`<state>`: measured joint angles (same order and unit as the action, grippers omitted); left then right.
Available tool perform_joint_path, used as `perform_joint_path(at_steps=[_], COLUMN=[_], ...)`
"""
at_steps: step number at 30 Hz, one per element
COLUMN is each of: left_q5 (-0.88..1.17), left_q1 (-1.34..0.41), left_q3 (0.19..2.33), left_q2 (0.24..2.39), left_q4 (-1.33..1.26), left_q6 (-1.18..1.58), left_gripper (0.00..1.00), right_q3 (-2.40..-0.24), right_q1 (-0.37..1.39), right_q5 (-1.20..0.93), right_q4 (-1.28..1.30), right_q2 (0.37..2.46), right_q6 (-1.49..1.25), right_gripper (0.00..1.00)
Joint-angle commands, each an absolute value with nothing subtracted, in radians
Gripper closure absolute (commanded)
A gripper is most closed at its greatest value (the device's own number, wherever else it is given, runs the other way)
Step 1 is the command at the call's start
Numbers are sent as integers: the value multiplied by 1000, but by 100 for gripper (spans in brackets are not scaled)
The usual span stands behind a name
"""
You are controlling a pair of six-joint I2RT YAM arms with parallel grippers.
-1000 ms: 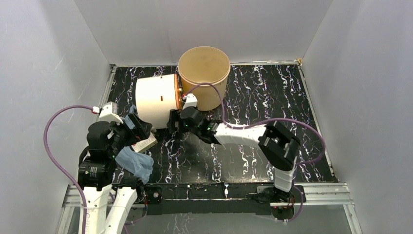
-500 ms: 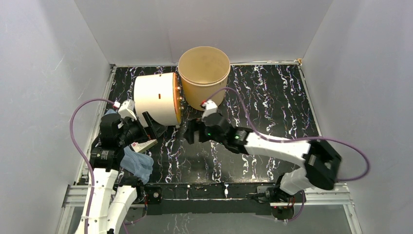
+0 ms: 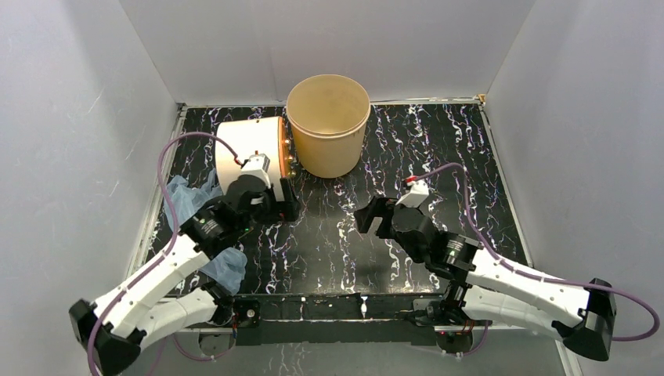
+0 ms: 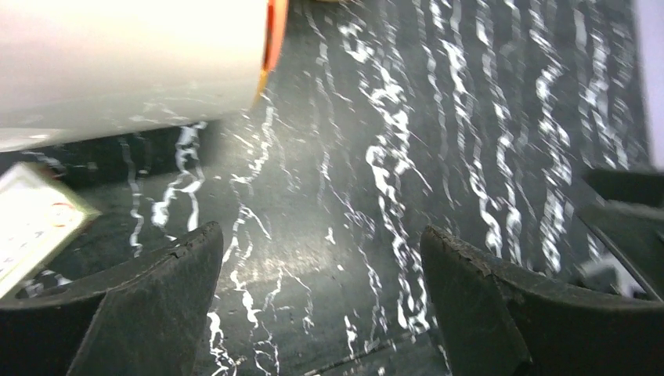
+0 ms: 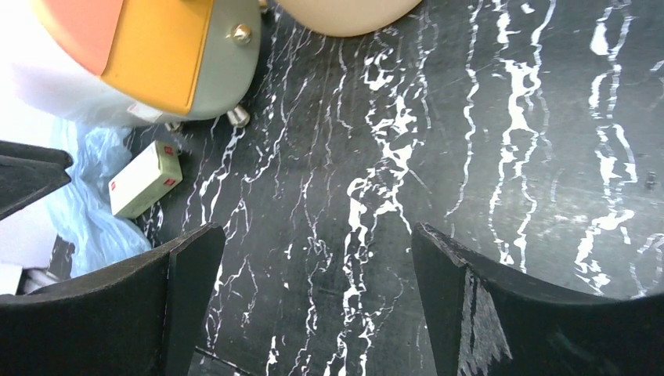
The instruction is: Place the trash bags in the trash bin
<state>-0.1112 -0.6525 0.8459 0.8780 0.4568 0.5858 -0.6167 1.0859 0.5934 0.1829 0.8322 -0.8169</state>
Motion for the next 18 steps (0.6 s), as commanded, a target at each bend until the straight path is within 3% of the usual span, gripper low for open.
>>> perform_joint_path(at_steps=[1,4,9,13,18], left_q5=[-677,-958,-1120,-1167,-1009], left_q1=[-848,-994,-1014,-1009,-879], left_q3=[976,1067,1183,1218,1178], left_q2=[997,1148,1344,1385,1364], left_q4=[524,632,797,820,695], left_q6=[714,831,974,957,802], left_gripper=[6,5,5,5,5], right_q3=[-651,-669,-685,-691,-690], right_q1=[1084,1084,1083,1082,1083], right_q5=[715,733,756,769,802], right_q4=[289,346,419,457,502], right_q2=[771,744,685,634,584], right_q6=[-850,-861,-870,-871,-882], right_gripper=[1,1,1,1,1])
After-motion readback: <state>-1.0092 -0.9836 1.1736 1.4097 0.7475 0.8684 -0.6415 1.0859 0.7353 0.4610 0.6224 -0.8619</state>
